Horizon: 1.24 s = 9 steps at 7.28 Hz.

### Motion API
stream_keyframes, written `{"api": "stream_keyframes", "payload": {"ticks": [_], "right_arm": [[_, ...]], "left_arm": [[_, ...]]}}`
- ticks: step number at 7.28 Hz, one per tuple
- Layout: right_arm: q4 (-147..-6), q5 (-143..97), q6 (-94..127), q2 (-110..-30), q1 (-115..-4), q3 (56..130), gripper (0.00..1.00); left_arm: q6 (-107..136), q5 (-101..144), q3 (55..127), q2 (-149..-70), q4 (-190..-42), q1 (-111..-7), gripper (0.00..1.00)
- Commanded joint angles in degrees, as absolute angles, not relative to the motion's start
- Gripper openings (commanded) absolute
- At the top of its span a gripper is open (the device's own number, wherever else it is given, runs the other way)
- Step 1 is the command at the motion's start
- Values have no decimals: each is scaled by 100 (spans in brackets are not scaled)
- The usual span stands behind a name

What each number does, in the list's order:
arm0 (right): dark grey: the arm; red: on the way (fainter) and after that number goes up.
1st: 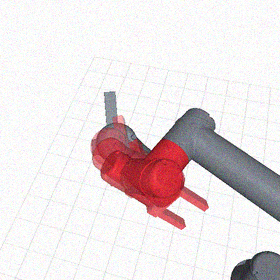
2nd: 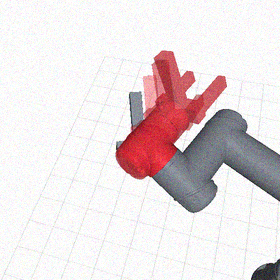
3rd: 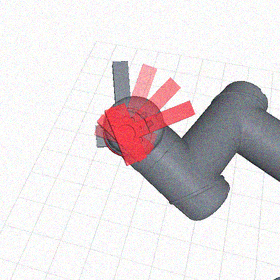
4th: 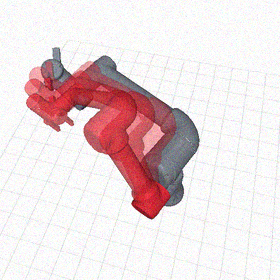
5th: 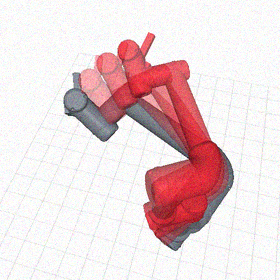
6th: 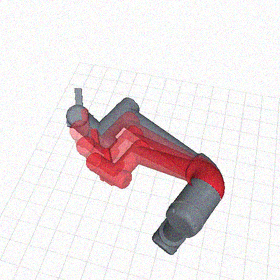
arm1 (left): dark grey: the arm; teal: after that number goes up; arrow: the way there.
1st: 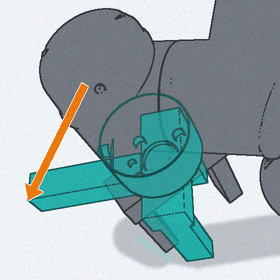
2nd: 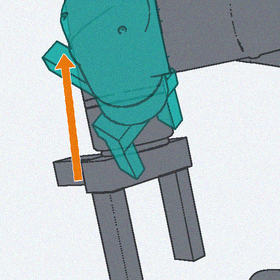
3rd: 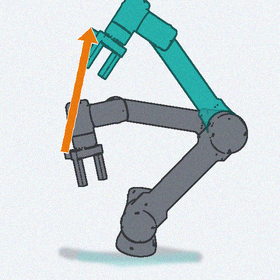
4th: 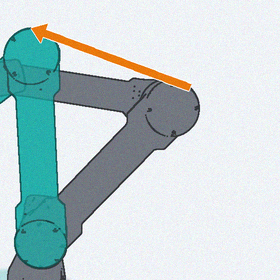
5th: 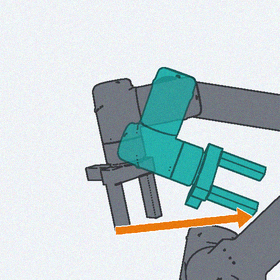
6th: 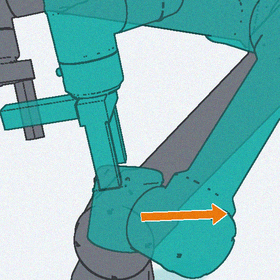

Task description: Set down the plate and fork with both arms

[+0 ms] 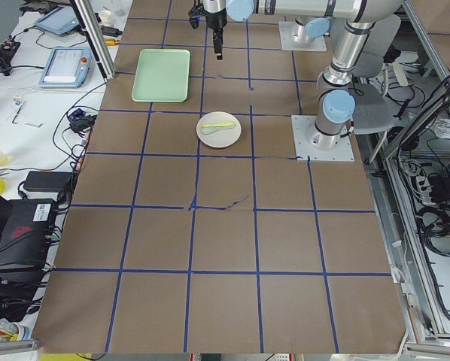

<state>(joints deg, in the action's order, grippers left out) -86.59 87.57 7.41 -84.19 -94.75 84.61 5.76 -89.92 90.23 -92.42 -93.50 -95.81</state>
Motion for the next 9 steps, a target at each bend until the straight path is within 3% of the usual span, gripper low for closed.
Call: {"api": "stream_keyframes", "payload": {"ticks": [1, 9], "right_arm": [[-8622, 8754, 756, -8429, -9483, 8446, 100], [-8500, 8754, 756, -8402, -9501, 8499, 100]], "left_arm": [[580, -9000, 9044, -9255, -9351, -9580, 100], [624, -8938, 9123, -9343, -9220, -9606, 100]]}}
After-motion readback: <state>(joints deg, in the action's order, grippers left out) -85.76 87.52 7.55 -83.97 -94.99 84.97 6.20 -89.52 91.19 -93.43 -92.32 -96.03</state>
